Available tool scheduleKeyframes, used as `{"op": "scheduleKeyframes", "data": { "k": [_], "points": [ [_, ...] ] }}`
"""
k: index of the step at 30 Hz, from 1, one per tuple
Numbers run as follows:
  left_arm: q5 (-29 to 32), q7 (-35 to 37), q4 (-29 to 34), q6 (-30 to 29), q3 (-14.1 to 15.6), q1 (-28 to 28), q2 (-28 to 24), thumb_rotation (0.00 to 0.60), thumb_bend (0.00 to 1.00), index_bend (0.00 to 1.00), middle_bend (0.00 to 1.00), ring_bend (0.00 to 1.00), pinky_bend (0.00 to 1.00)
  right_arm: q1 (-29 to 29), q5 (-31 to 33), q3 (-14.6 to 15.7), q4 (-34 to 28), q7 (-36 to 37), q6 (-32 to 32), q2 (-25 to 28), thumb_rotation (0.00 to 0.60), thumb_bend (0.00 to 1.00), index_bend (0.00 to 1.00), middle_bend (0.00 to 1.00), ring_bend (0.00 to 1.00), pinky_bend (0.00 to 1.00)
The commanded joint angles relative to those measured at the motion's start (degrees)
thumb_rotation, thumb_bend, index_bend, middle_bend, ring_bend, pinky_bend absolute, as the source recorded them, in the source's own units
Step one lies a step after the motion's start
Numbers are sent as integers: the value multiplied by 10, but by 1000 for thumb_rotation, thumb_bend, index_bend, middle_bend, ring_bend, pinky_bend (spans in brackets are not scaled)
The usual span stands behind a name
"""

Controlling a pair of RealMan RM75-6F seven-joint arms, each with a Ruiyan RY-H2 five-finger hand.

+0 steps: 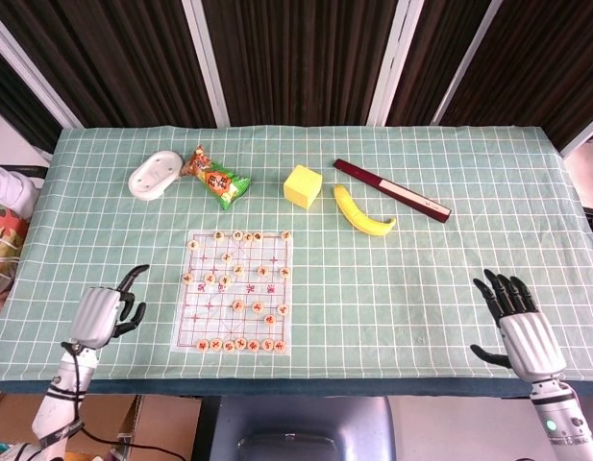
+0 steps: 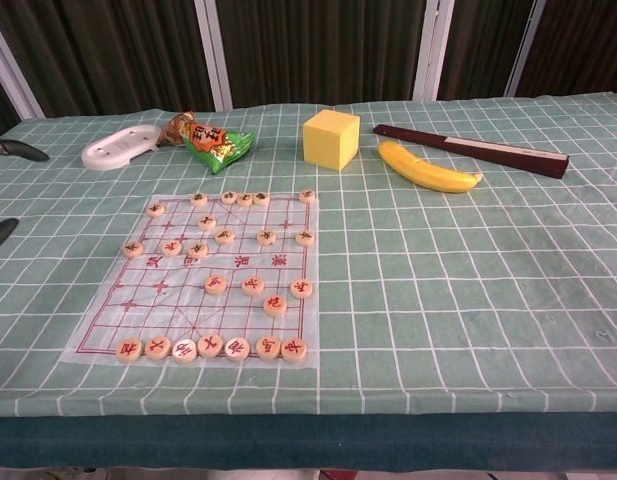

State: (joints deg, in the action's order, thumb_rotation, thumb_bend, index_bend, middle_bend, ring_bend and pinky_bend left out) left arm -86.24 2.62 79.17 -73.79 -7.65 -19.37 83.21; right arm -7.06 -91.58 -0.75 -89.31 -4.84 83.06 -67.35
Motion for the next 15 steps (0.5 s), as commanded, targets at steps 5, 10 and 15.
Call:
{"op": "scheduleKeyframes", "data": {
  "k": [5, 10, 15],
  "points": [
    [117, -89, -38, 91, -57, -66, 79, 600, 437, 307, 1000, 1000, 1000, -1, -5, -1, 6, 5, 6, -7, 600, 189, 0, 0, 0, 0],
    [163, -153, -76, 106, -77, -99, 129, 600, 436, 307, 1000, 1000, 1000, -1, -7, 0, 9, 13, 6, -8, 600, 189, 0, 0, 0, 0],
    [189, -193, -104, 110, -79, -117, 169, 600, 434, 312, 1000, 1000, 1000, -2, -13, -5, 18, 31, 18, -15, 600, 188, 0, 0, 0, 0]
  ]
}}
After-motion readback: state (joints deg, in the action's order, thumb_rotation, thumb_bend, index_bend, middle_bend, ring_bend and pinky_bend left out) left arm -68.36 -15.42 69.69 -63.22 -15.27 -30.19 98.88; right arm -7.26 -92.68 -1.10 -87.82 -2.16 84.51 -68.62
